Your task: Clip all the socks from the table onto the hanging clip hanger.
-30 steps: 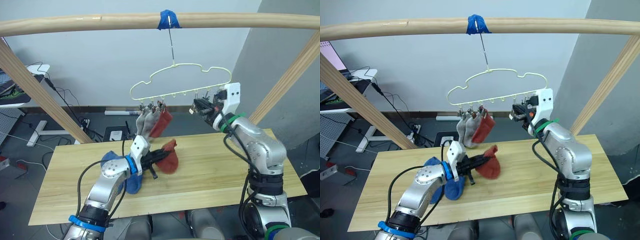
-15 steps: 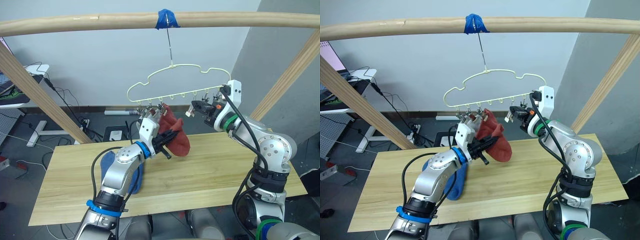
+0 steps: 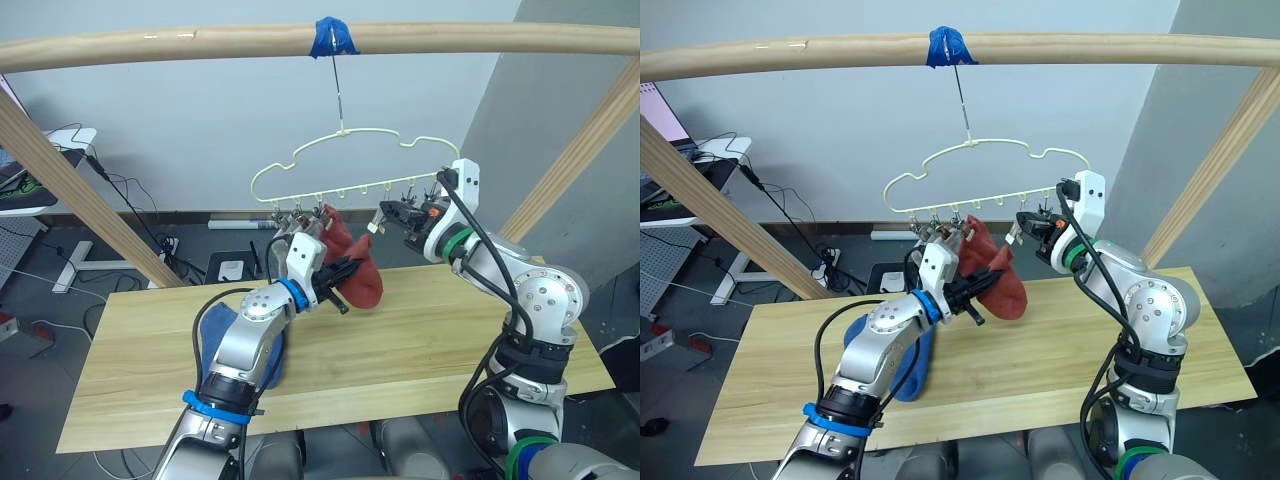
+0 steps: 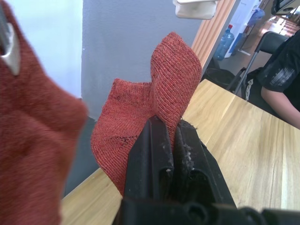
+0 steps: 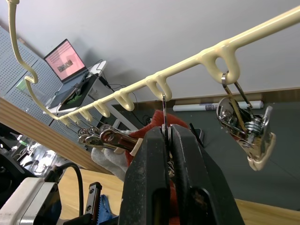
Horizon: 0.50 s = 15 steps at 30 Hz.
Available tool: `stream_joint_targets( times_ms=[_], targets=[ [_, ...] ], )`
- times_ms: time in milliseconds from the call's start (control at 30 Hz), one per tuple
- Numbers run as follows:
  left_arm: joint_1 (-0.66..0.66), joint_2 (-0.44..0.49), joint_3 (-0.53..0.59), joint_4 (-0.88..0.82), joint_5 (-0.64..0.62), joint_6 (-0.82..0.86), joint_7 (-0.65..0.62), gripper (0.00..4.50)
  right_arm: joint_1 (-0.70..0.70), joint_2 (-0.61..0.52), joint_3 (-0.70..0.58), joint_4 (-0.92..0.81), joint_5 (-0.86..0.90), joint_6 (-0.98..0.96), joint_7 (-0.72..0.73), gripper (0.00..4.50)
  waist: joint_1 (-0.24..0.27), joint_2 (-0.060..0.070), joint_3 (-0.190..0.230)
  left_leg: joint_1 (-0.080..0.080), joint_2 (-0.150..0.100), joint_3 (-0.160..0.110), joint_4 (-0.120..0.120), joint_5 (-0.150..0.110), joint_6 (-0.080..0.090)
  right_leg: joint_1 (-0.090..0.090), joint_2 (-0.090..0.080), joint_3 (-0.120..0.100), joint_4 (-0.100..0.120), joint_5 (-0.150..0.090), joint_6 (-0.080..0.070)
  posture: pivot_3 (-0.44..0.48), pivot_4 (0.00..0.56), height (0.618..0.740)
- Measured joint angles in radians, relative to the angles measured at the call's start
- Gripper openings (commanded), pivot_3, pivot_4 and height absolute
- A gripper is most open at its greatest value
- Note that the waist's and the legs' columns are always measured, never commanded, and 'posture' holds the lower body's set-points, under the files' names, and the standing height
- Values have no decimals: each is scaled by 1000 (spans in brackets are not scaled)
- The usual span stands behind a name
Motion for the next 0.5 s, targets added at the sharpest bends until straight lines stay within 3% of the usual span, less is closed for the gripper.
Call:
stream_joint_targets(
  times_ms=[500],
  targets=[
    [-31, -26, 0, 0, -1, -7, 2, 29, 0, 12, 4, 0, 15, -1, -28, 0, 1, 0, 0, 0, 0, 0, -2, 0, 0, 0, 0, 0, -1, 0, 0, -146, 207, 740]
  ],
)
